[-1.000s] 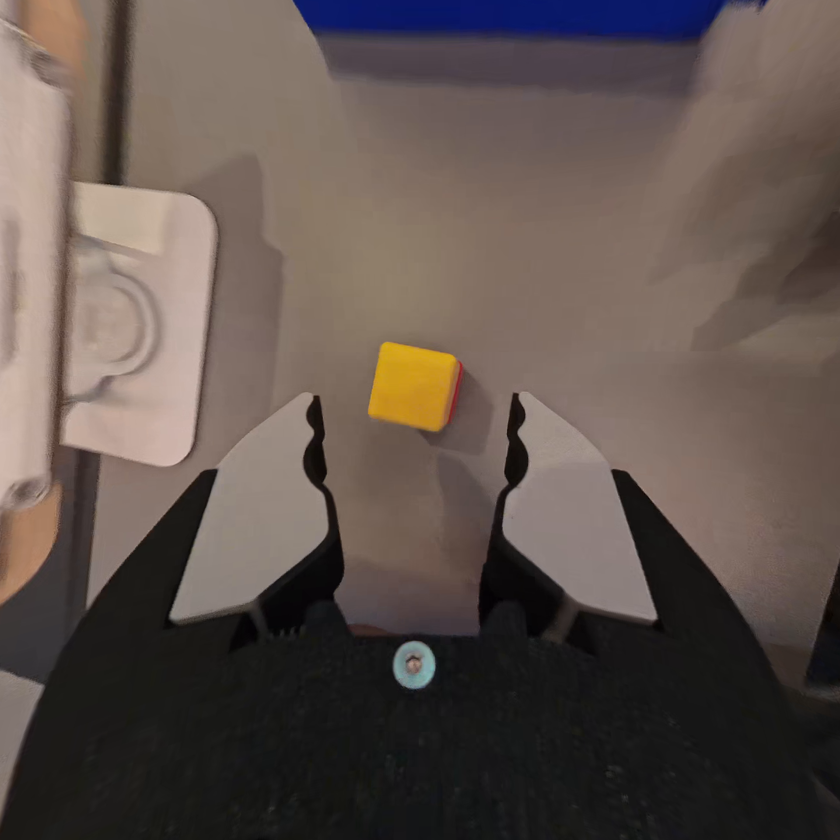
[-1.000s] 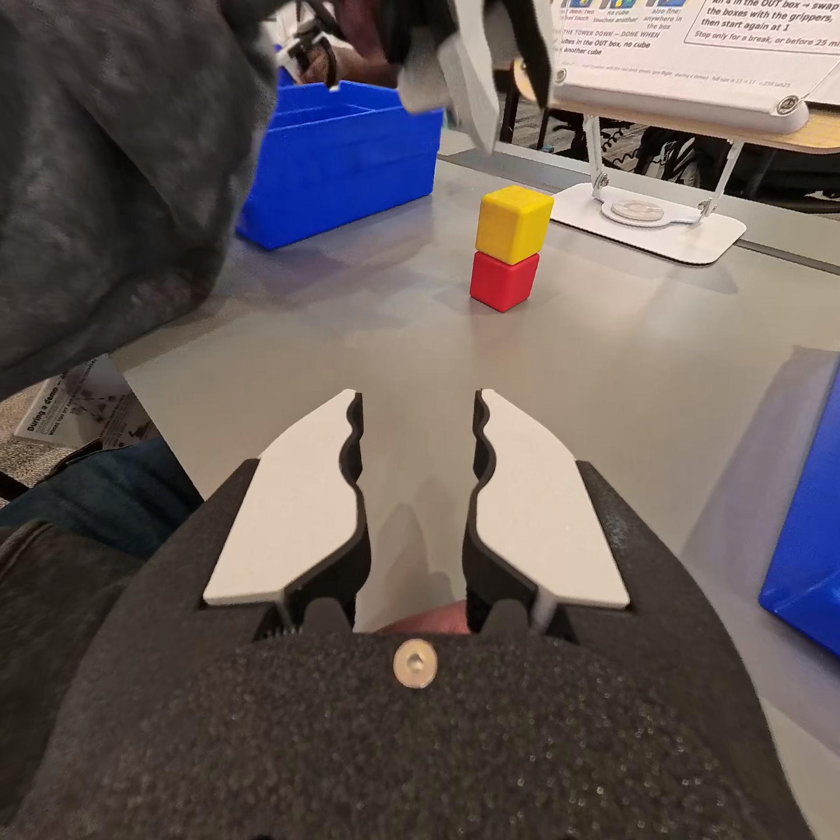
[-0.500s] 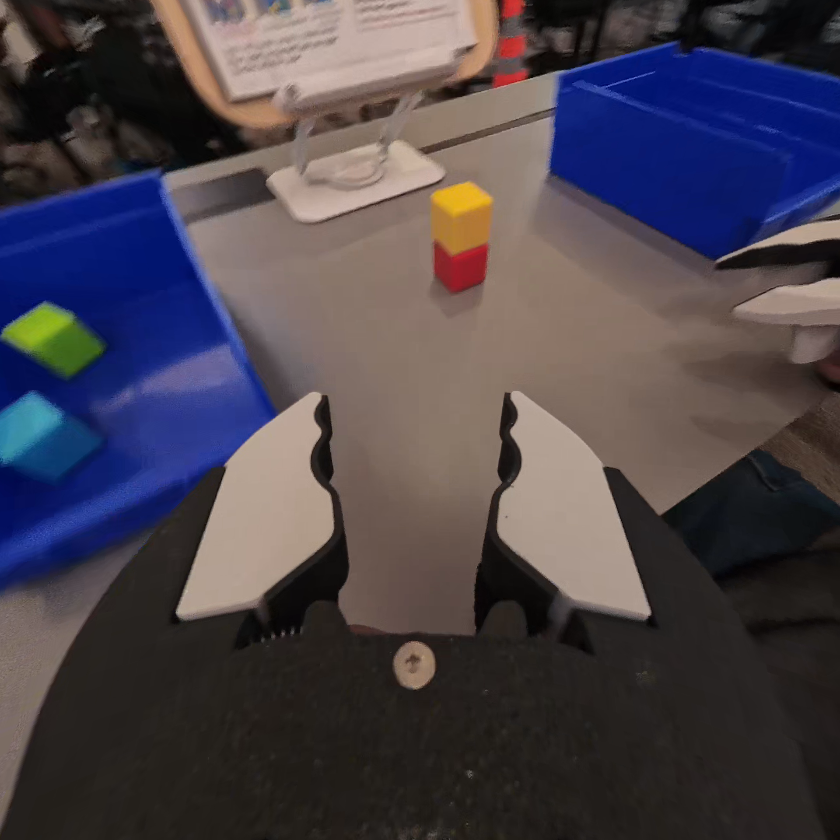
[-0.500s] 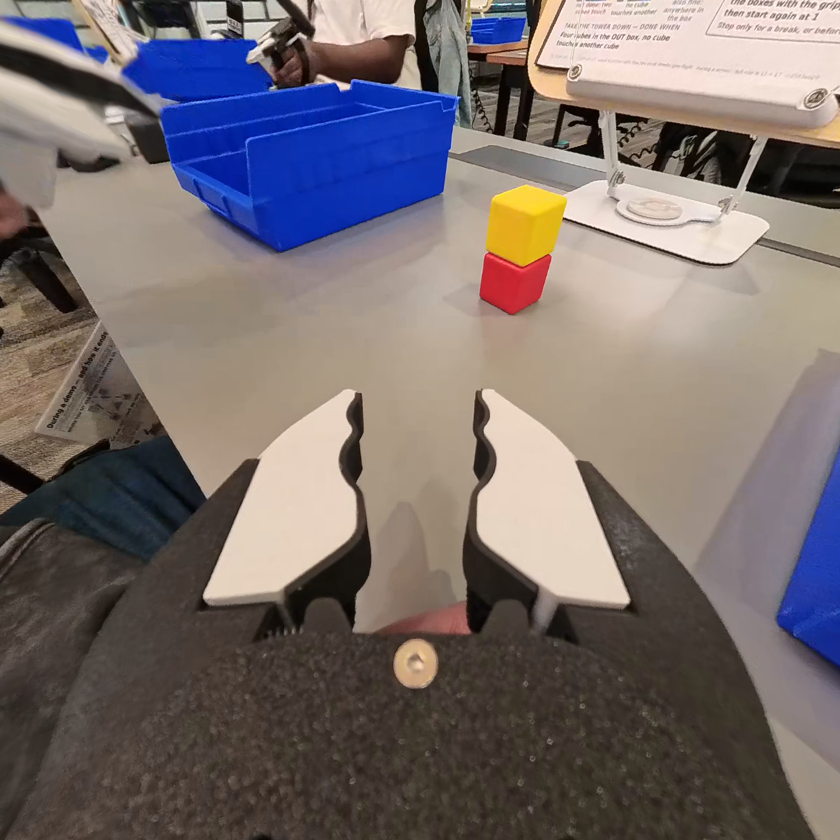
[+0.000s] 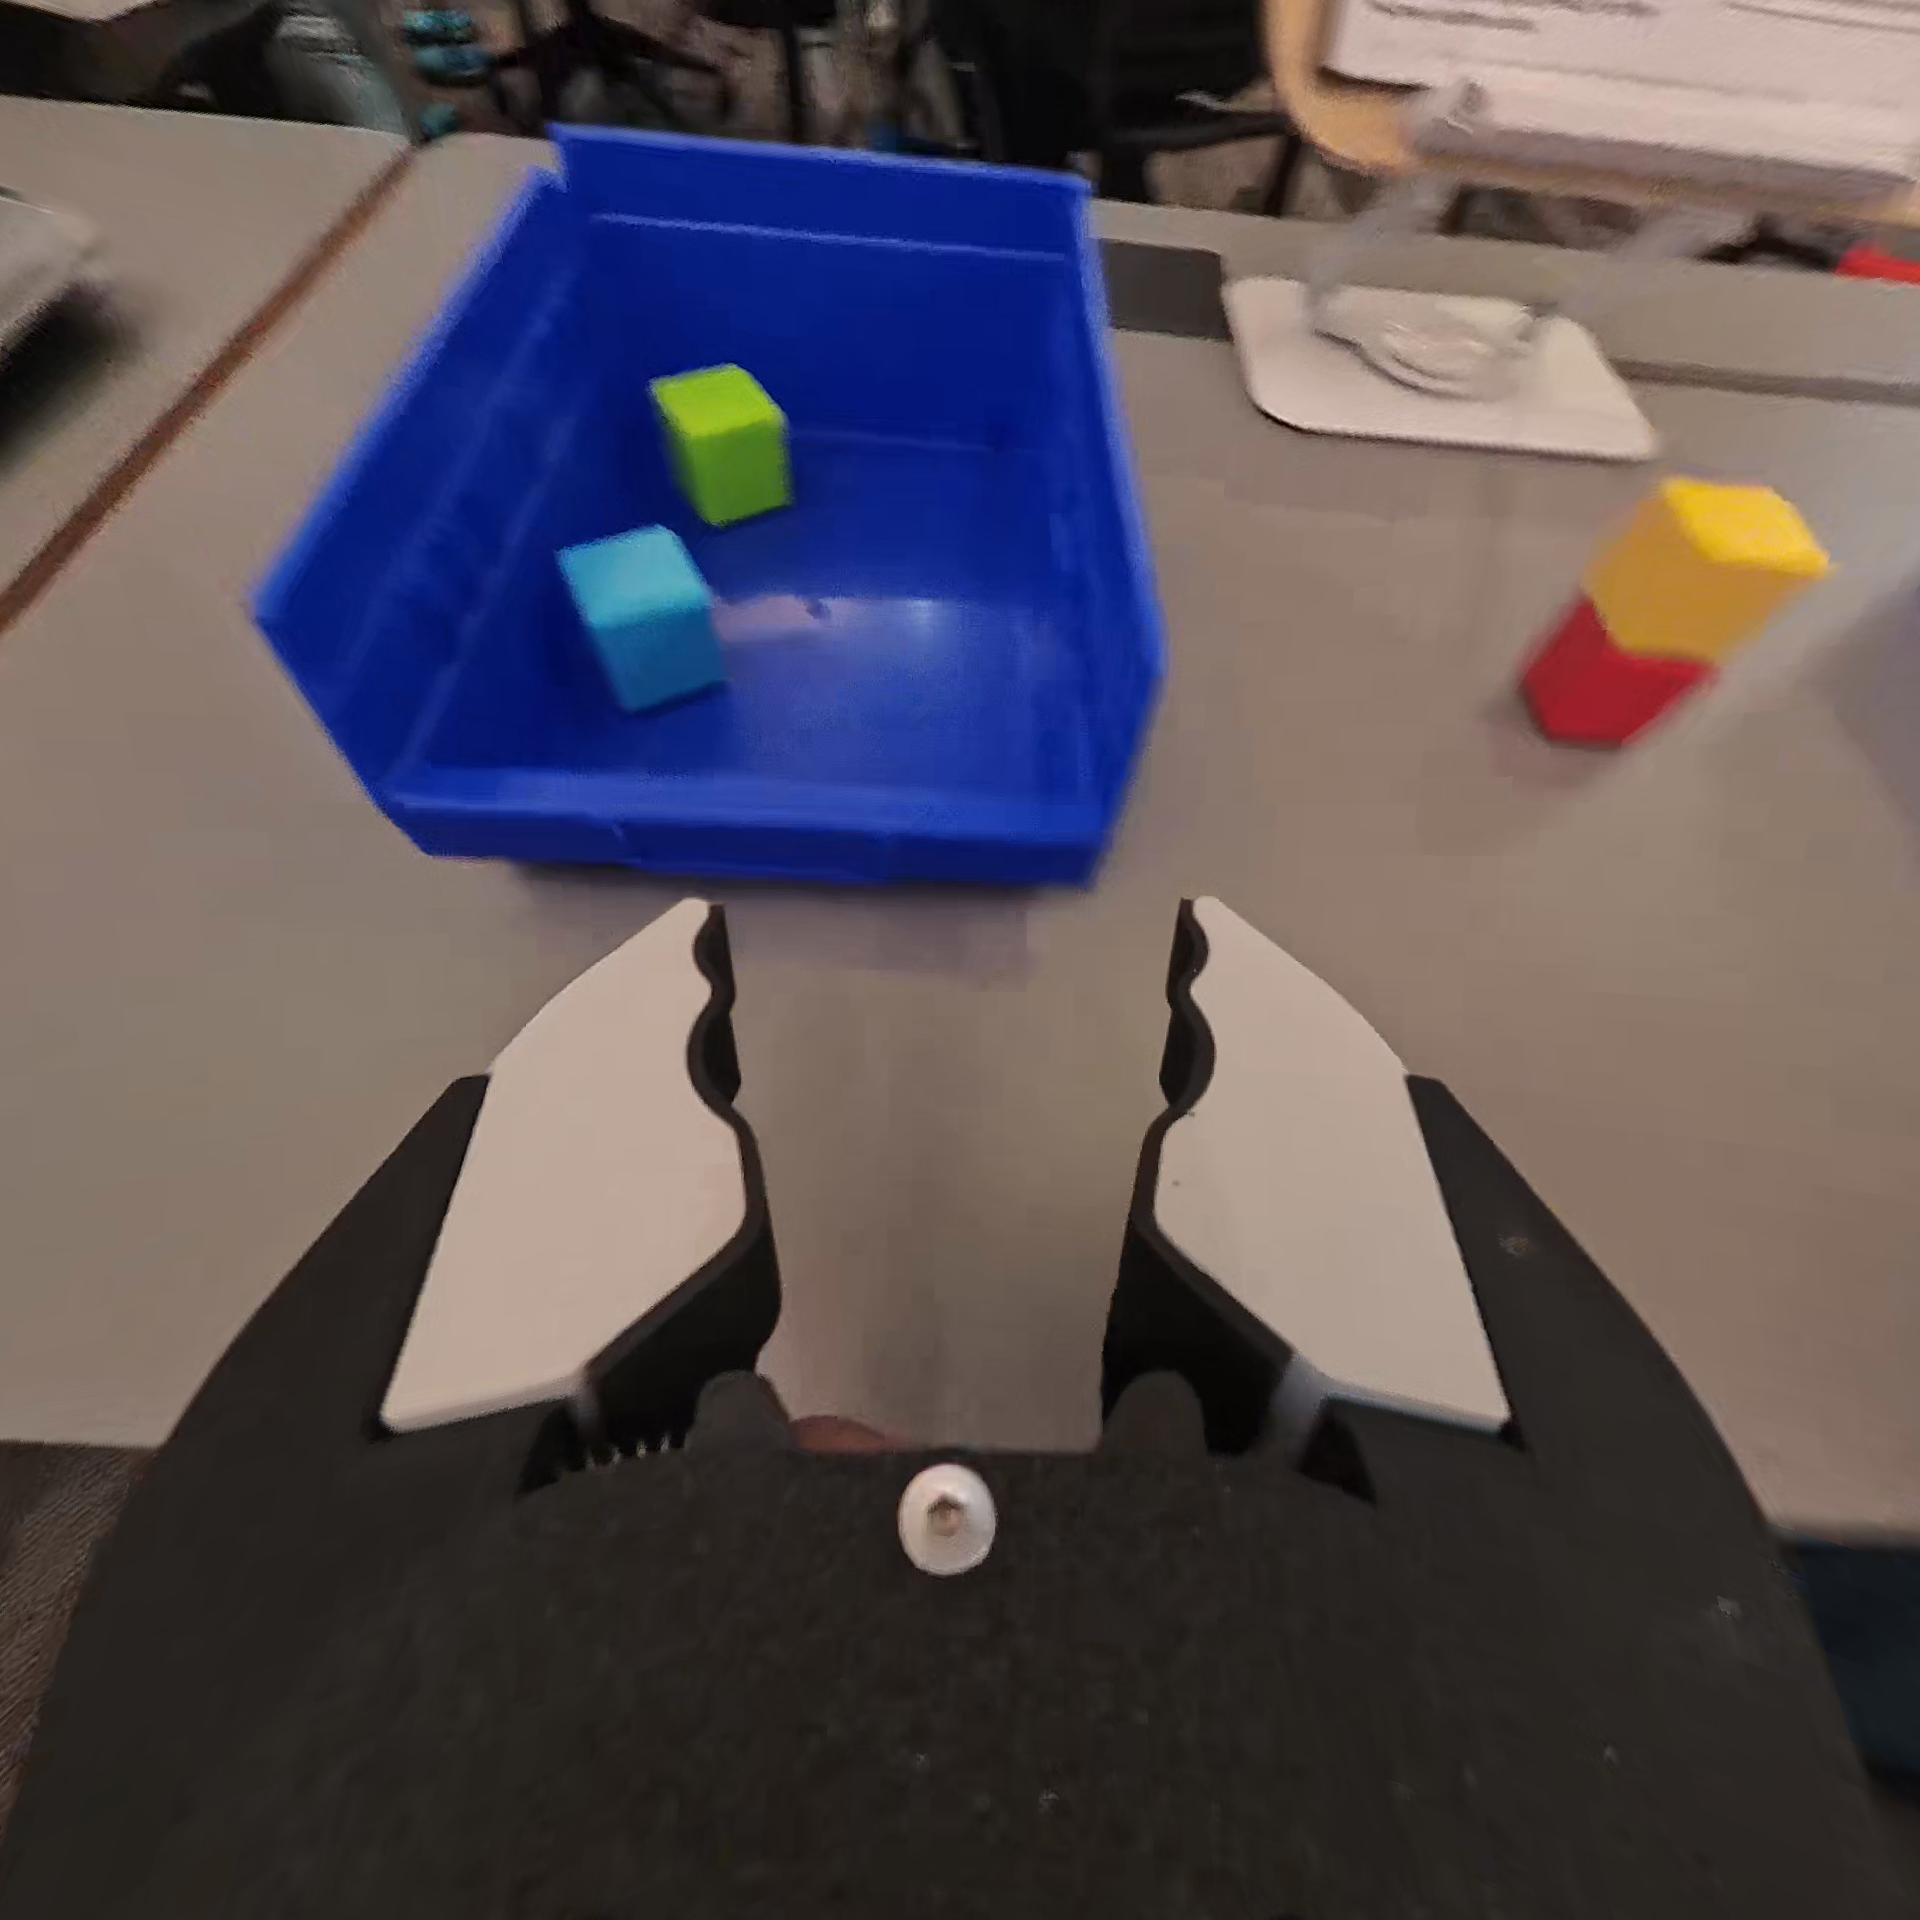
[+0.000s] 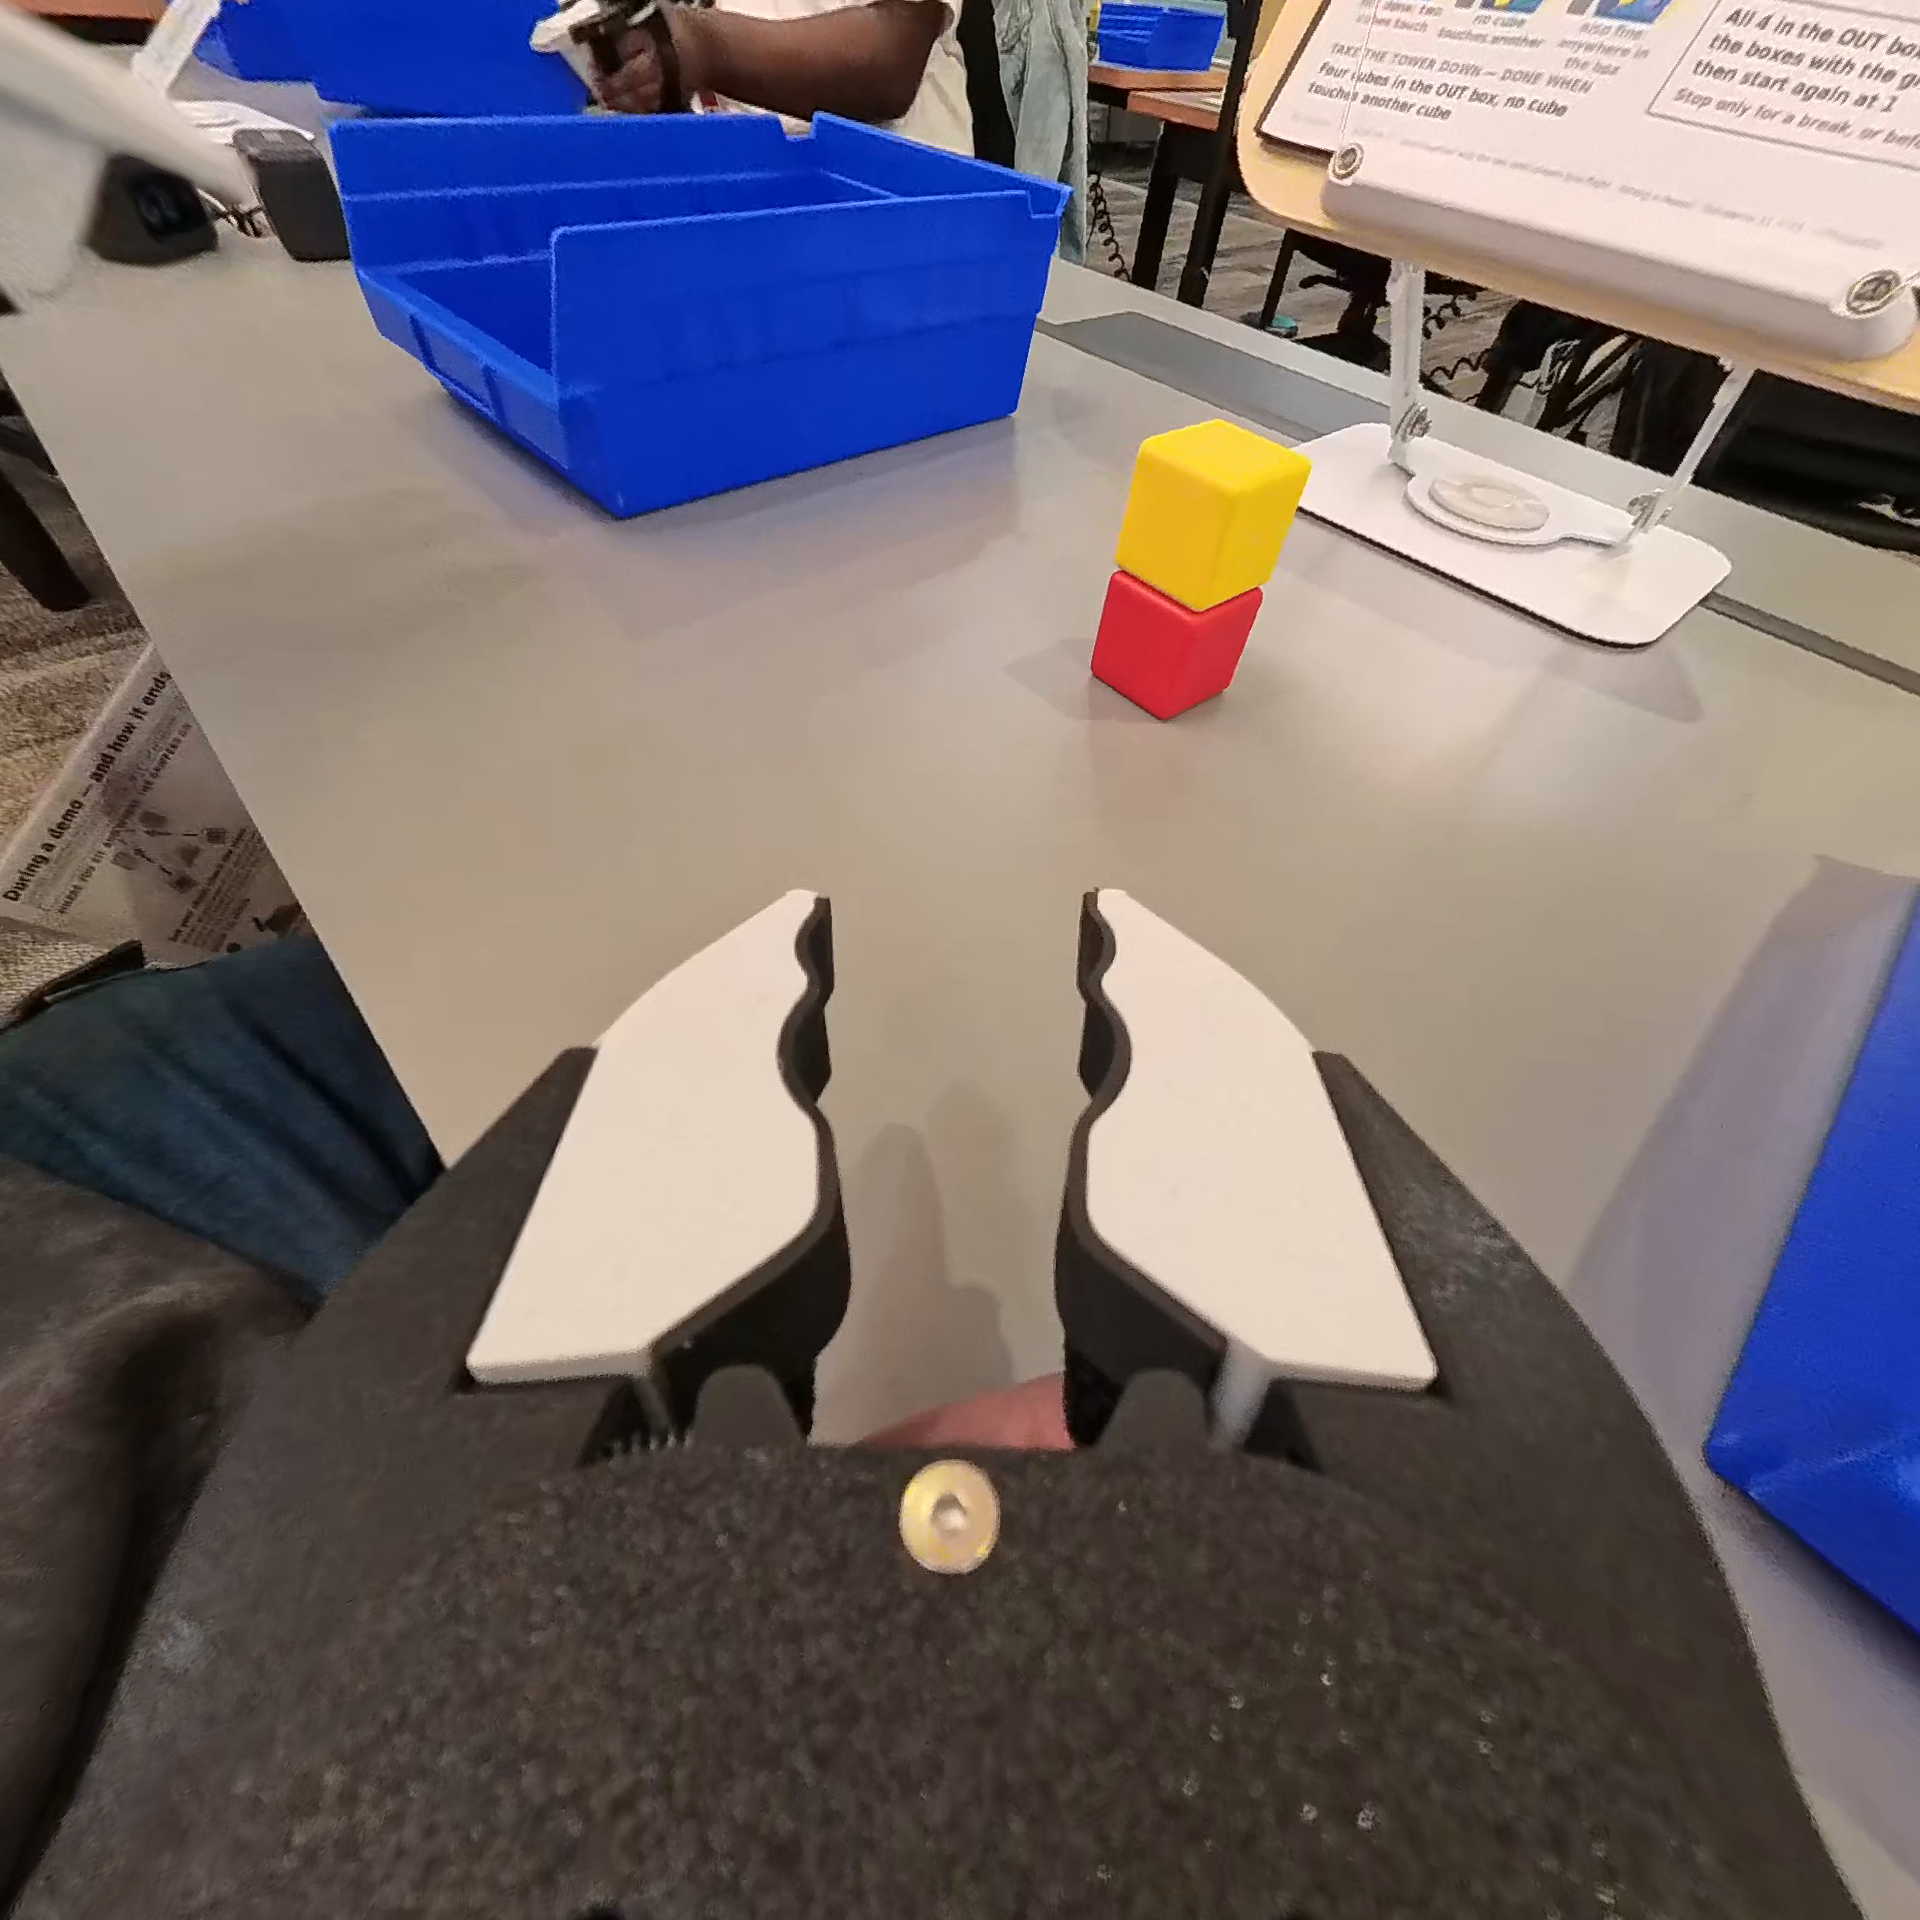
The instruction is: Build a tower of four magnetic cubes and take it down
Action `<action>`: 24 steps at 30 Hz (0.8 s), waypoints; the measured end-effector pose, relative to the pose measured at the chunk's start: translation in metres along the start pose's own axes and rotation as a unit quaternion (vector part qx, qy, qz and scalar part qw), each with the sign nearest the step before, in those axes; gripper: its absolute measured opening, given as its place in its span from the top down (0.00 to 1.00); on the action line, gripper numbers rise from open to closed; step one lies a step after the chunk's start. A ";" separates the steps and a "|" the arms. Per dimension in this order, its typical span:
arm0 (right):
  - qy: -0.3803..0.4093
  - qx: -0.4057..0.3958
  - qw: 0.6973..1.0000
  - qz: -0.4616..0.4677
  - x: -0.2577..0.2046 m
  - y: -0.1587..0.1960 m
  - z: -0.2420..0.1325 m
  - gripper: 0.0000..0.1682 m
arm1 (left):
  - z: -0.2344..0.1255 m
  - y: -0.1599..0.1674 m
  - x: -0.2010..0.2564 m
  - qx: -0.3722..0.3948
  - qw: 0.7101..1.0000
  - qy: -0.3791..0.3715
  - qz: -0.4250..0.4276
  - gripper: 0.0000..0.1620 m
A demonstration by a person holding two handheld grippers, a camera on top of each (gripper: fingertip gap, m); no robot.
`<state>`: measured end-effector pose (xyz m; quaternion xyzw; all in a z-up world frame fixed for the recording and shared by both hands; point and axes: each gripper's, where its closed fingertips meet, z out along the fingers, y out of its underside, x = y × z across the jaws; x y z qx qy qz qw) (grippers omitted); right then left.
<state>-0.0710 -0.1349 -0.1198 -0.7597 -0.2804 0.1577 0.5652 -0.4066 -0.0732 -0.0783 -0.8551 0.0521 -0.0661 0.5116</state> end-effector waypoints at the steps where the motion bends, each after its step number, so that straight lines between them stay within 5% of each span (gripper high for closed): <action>1: -0.001 0.000 1.000 0.002 0.000 0.000 0.000 0.73 | 0.012 -0.014 -0.013 -0.001 1.000 -0.028 -0.003 0.51; 5: -0.007 0.001 1.000 0.010 -0.001 0.000 0.001 0.73 | 0.080 -0.046 -0.057 -0.060 0.991 -0.123 -0.012 0.51; 10: -0.023 -0.005 1.000 0.019 -0.004 0.002 -0.001 0.73 | 0.151 -0.047 -0.087 -0.166 0.970 -0.168 -0.052 0.53; 15: -0.030 -0.007 0.999 0.026 -0.006 0.004 -0.004 0.74 | 0.178 -0.027 -0.098 -0.263 0.947 -0.140 -0.119 0.52; 24: -0.038 -0.017 0.999 0.018 -0.011 0.006 -0.001 0.74 | 0.202 0.000 -0.113 -0.329 0.924 -0.128 -0.150 0.58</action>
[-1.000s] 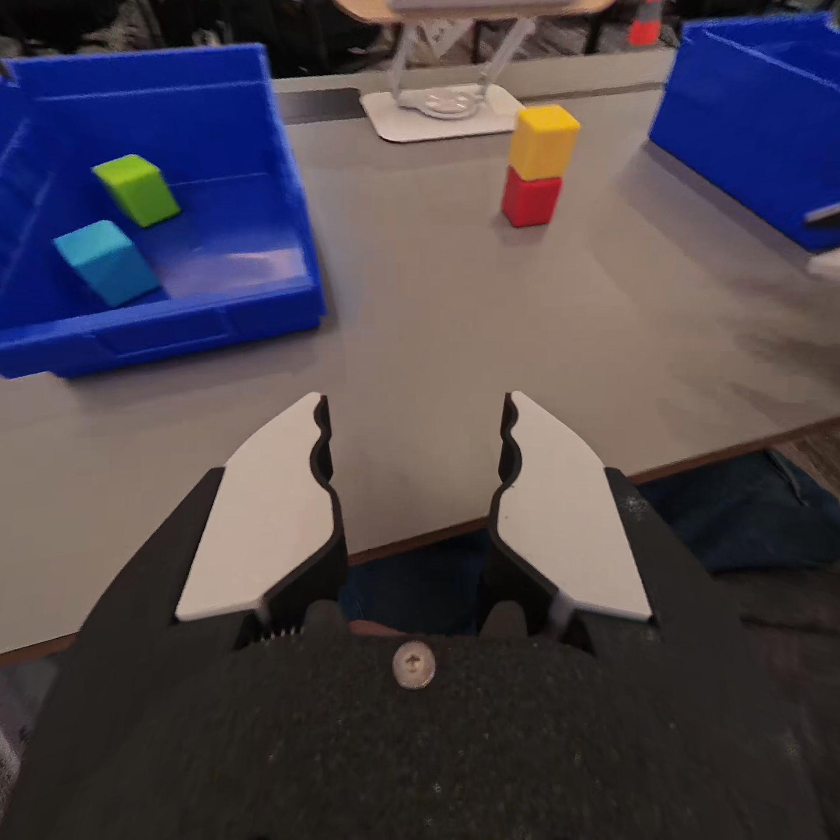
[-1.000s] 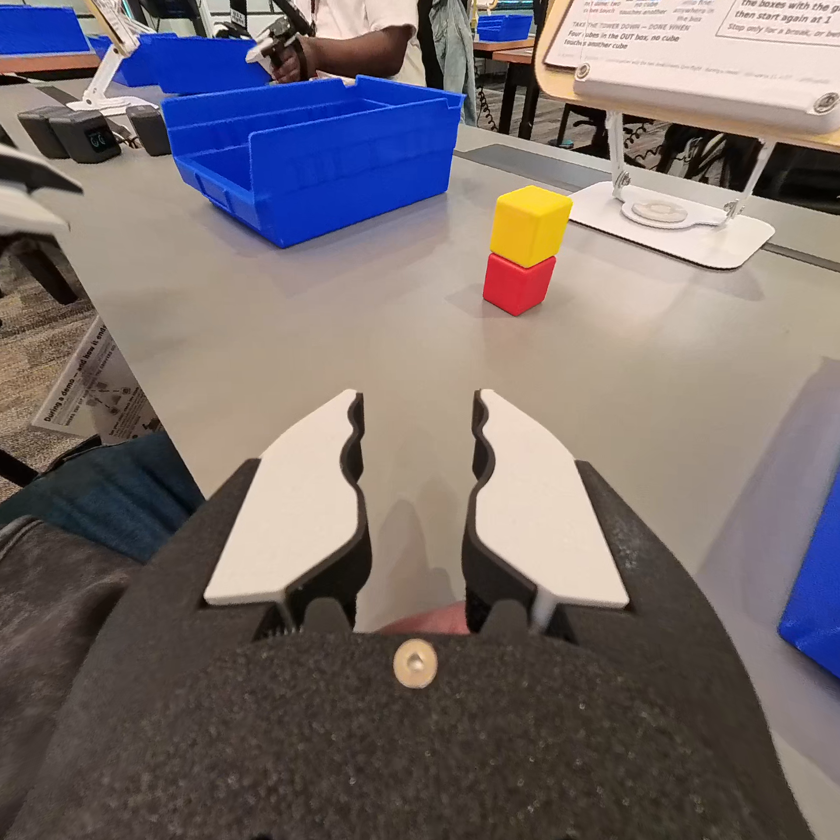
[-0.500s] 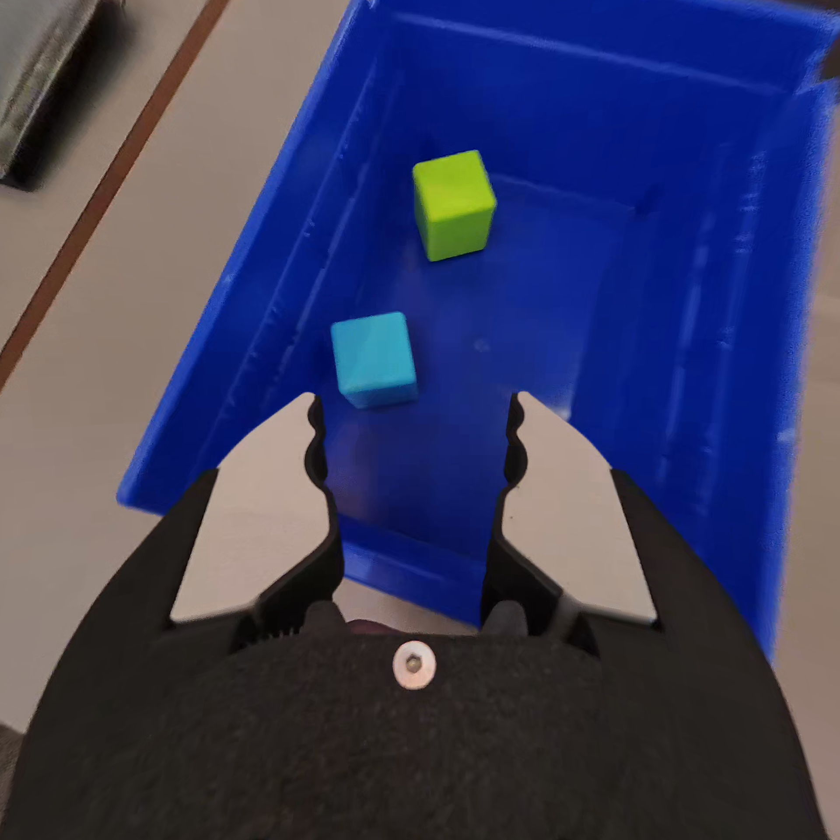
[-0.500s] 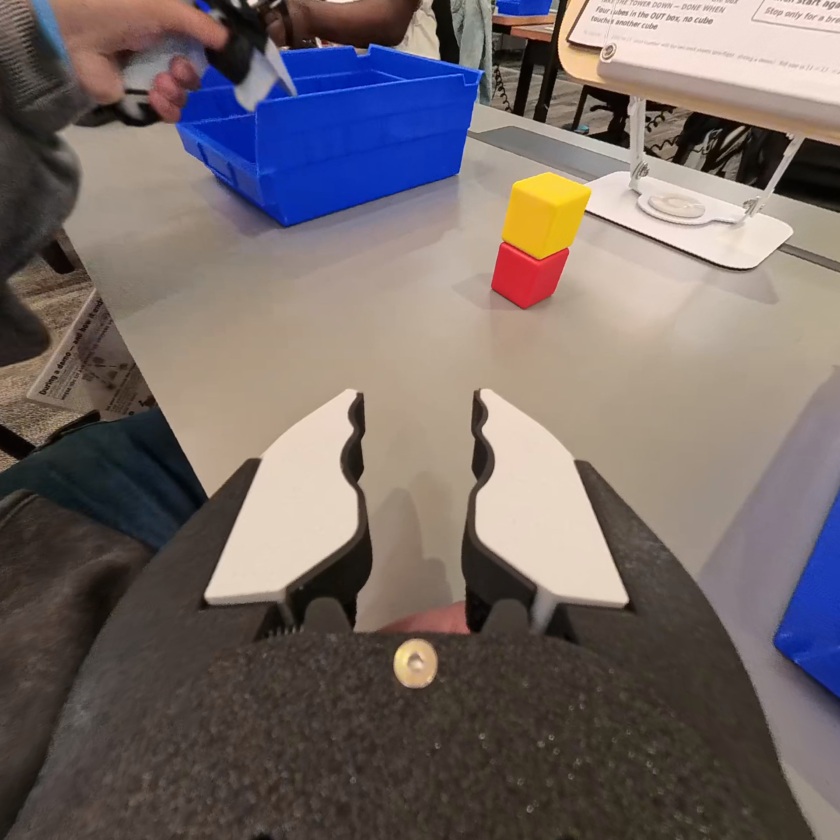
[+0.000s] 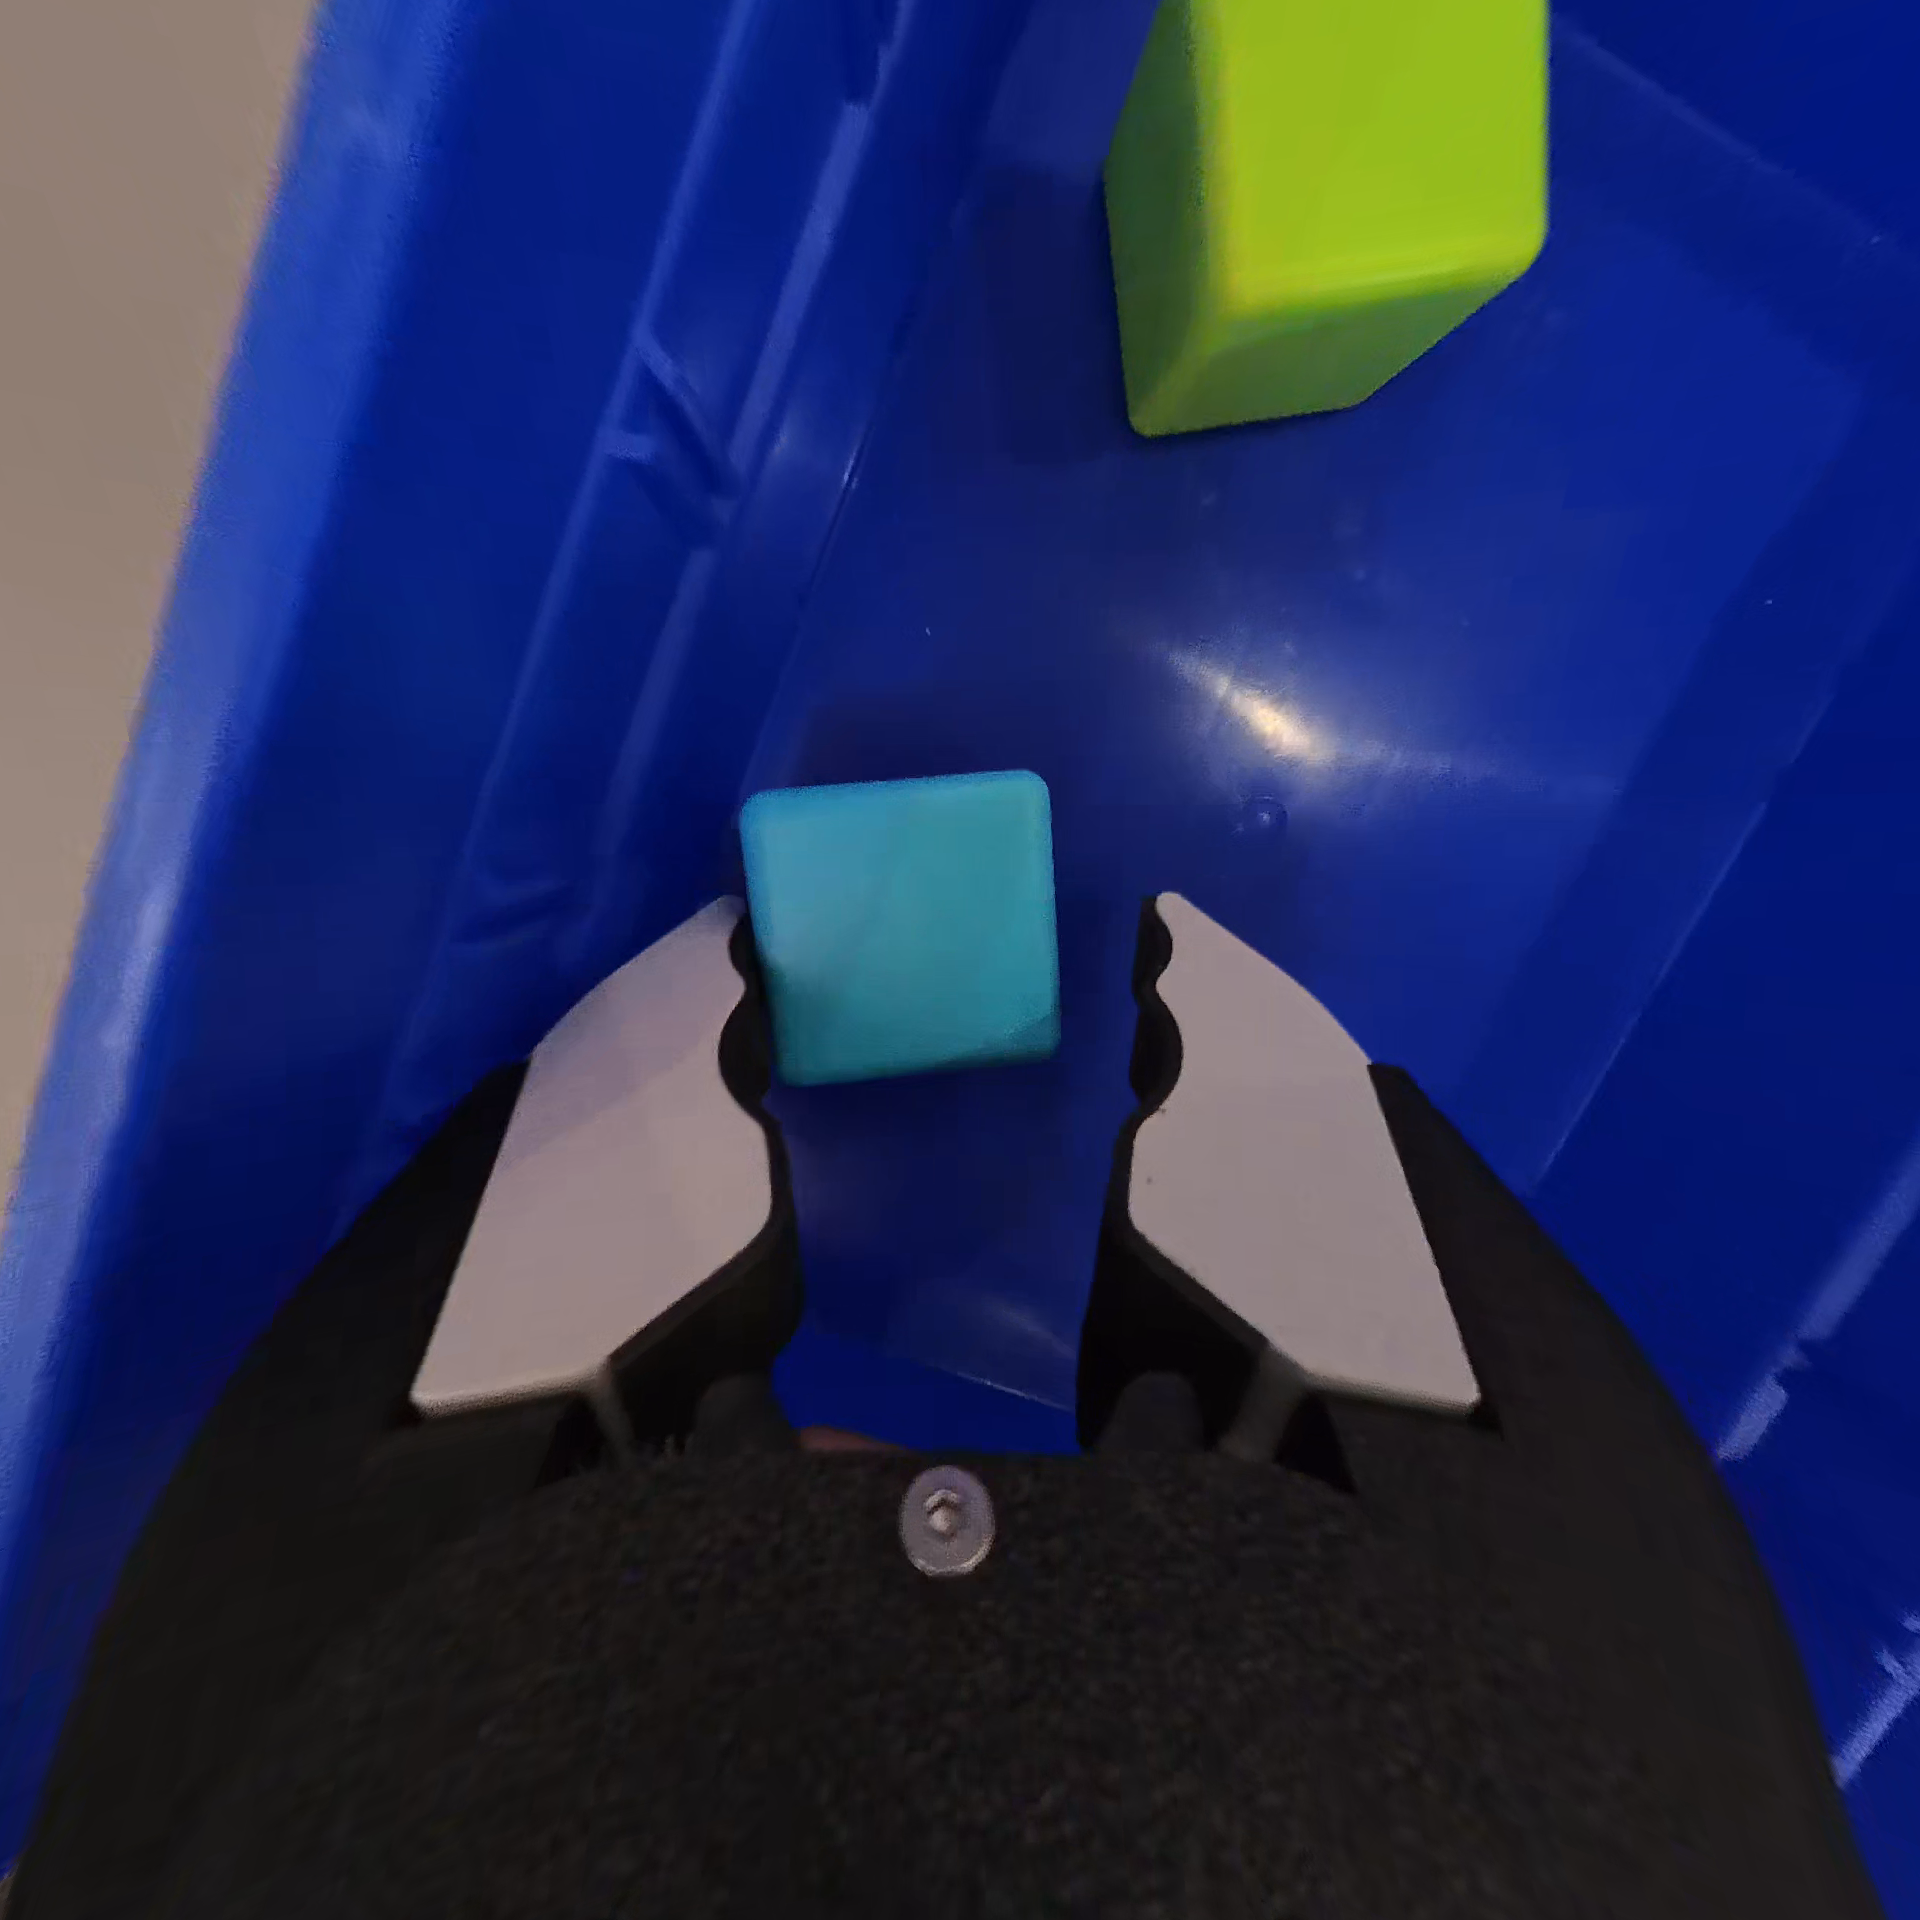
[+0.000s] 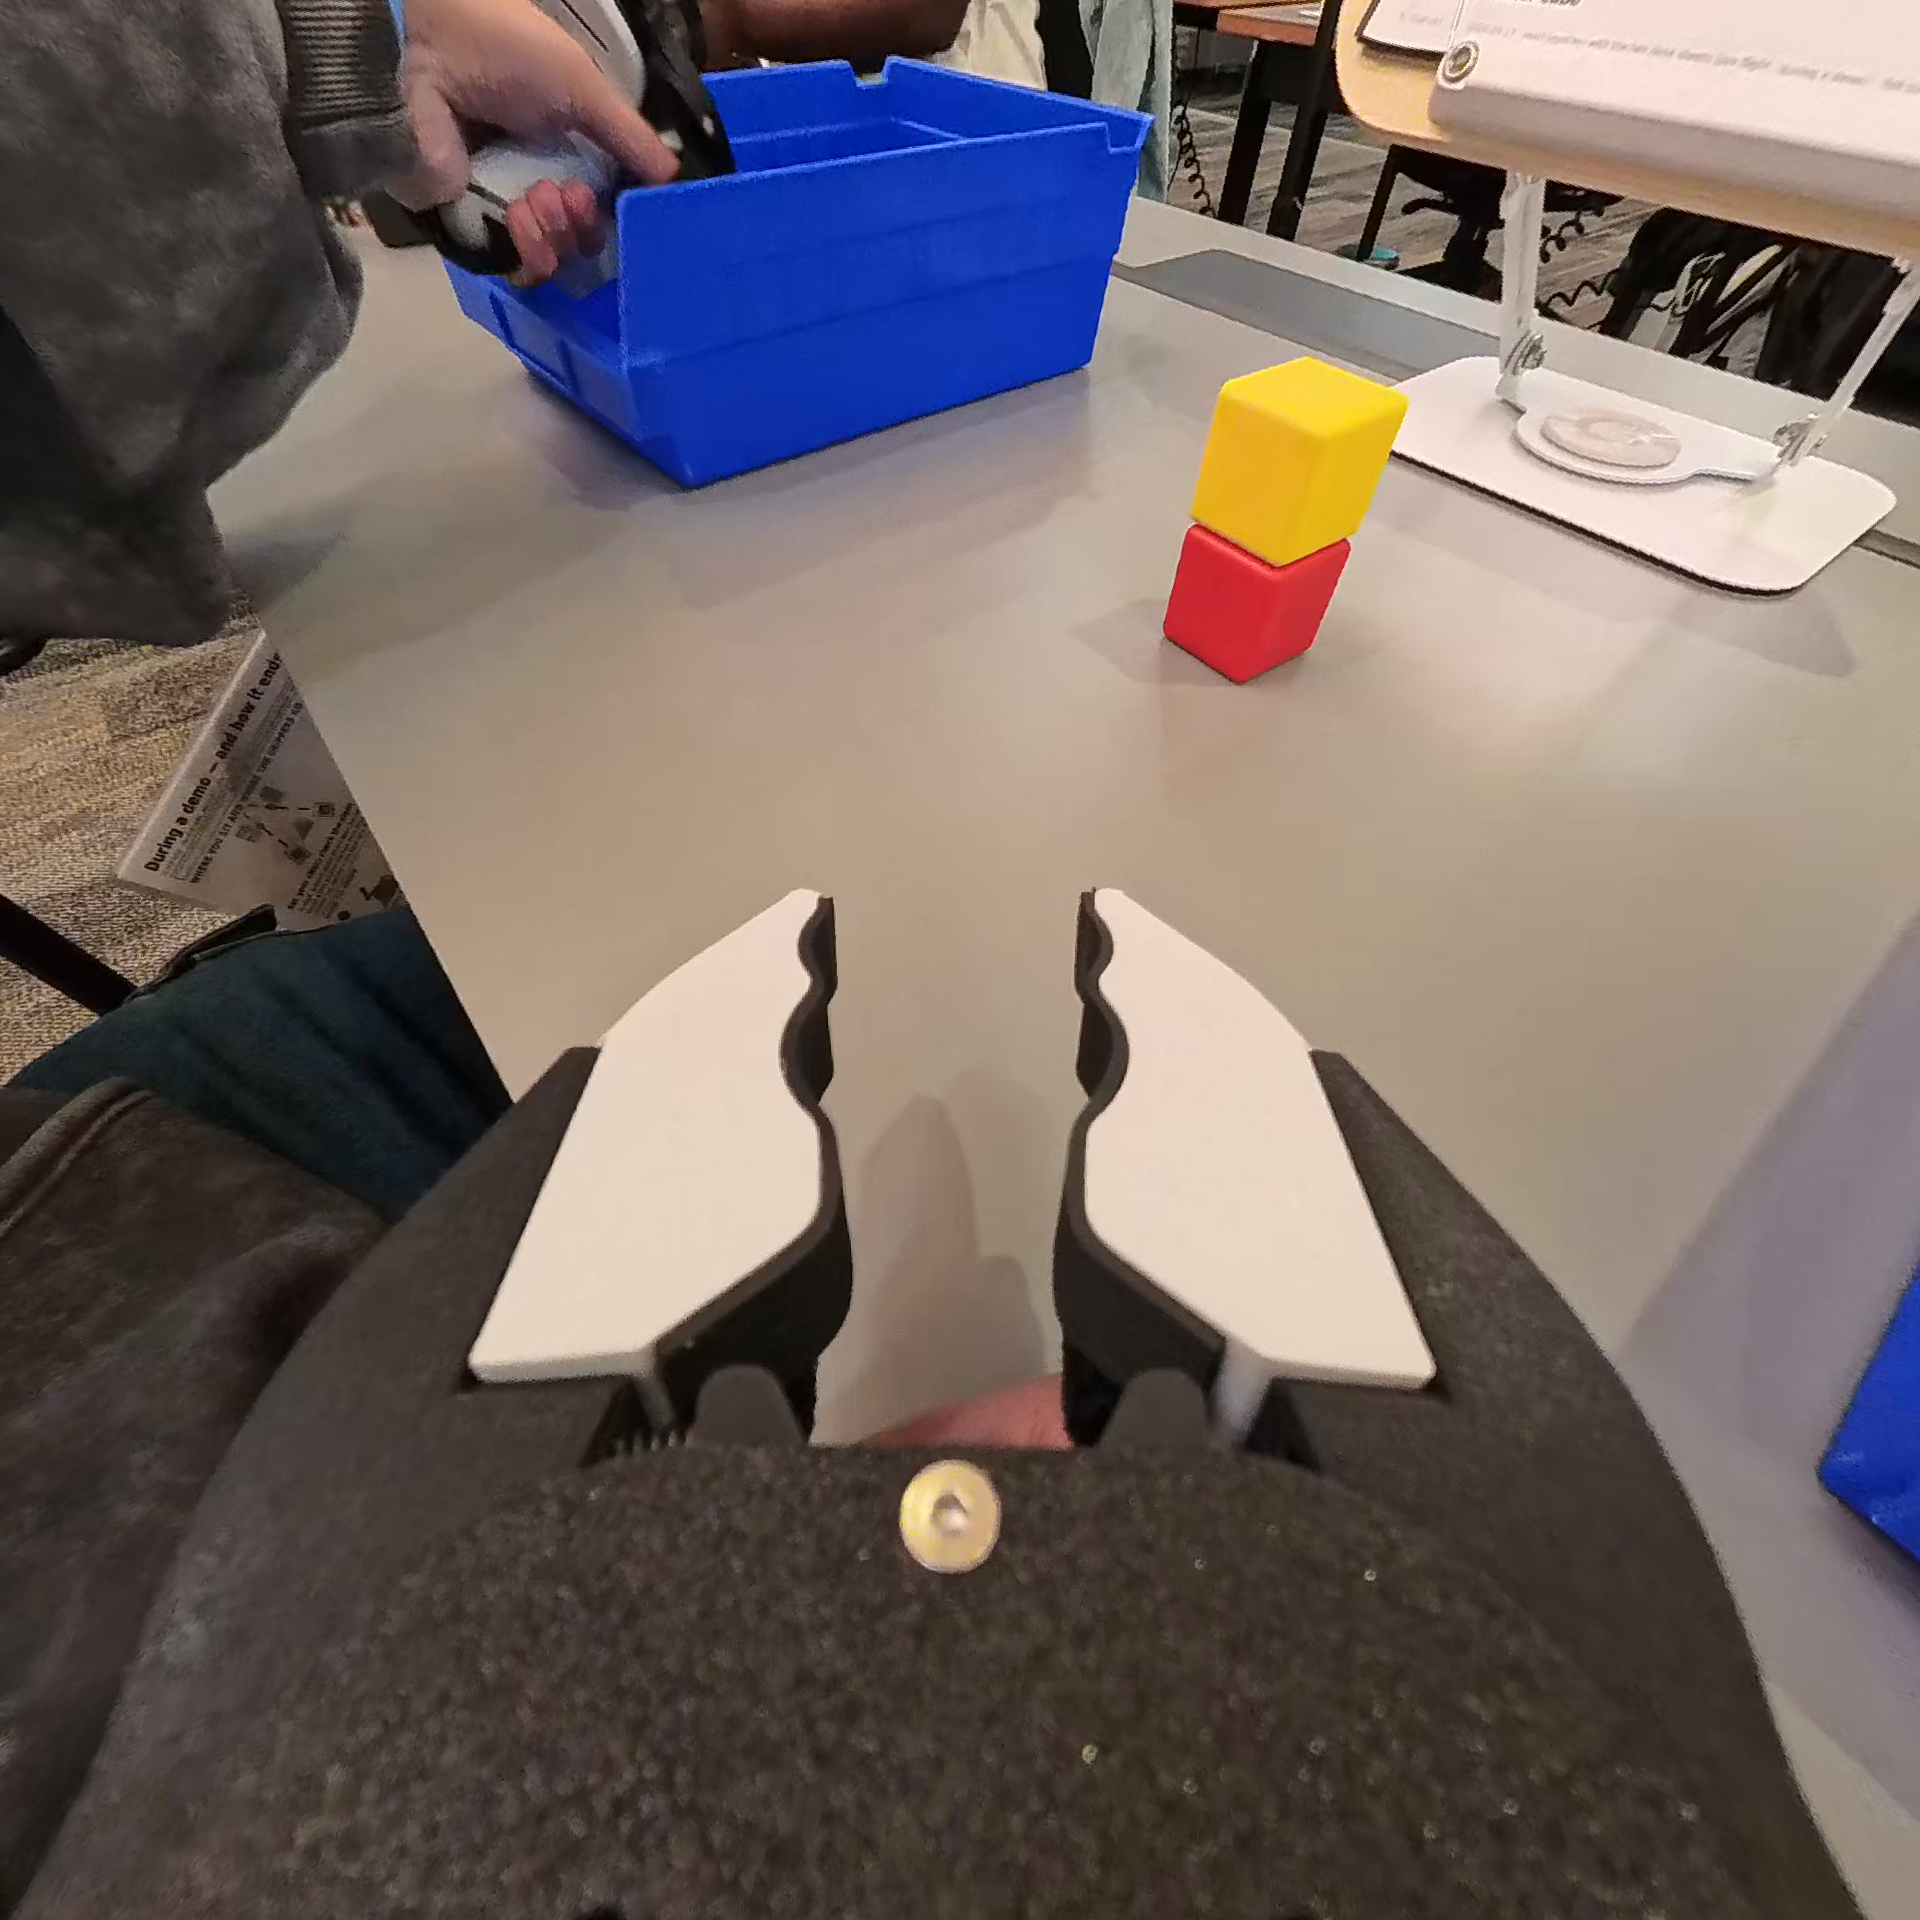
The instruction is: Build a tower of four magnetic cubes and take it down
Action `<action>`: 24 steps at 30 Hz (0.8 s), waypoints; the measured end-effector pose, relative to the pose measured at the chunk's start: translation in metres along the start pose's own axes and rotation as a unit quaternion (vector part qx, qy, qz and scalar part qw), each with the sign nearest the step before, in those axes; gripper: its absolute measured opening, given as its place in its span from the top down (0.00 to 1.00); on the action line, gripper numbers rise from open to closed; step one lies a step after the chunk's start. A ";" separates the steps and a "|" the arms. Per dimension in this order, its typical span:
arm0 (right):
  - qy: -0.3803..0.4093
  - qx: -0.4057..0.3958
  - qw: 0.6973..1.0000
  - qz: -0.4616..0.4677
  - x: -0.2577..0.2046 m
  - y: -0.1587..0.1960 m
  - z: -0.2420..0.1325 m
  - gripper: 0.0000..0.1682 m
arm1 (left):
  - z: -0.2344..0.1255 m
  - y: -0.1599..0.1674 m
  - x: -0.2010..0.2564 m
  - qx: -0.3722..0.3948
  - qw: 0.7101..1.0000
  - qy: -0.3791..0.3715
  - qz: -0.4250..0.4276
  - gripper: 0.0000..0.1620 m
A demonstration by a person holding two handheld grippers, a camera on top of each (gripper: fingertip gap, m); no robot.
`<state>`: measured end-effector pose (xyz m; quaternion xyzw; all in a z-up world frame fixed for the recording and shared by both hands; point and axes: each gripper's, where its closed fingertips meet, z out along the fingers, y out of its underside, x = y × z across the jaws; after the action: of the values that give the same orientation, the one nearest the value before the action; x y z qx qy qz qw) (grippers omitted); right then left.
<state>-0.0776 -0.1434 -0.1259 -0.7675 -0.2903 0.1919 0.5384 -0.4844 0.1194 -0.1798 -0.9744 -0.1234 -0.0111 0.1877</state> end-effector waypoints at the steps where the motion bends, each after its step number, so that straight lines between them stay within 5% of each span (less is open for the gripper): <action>1: -0.001 0.000 1.000 0.001 0.000 0.000 0.000 0.74 | 0.002 0.002 -0.001 -0.007 1.000 -0.005 0.005 0.61; 2: -0.001 0.000 1.000 0.003 0.000 0.000 0.000 0.74 | 0.002 0.001 -0.001 -0.004 1.000 -0.007 0.013 0.68; 8: -0.001 0.003 1.000 0.009 0.002 0.000 -0.001 0.74 | -0.007 0.003 0.016 0.019 0.997 0.022 0.078 0.68; 13: 0.002 0.002 1.000 0.004 0.001 0.000 -0.001 0.75 | -0.058 0.001 0.039 0.127 0.973 0.058 0.182 0.68; 19: 0.009 0.004 1.000 -0.003 0.001 0.000 -0.002 0.75 | -0.164 0.014 0.088 0.297 0.885 0.131 0.335 0.69; 24: 0.010 0.003 1.000 -0.003 0.001 0.000 -0.001 0.75 | -0.225 0.048 0.170 0.317 0.768 0.236 0.504 0.68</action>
<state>-0.0762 -0.1436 -0.1251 -0.7668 -0.2871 0.1835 0.5440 -0.3025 0.0331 0.0234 -0.7482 0.4369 -0.1050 0.4882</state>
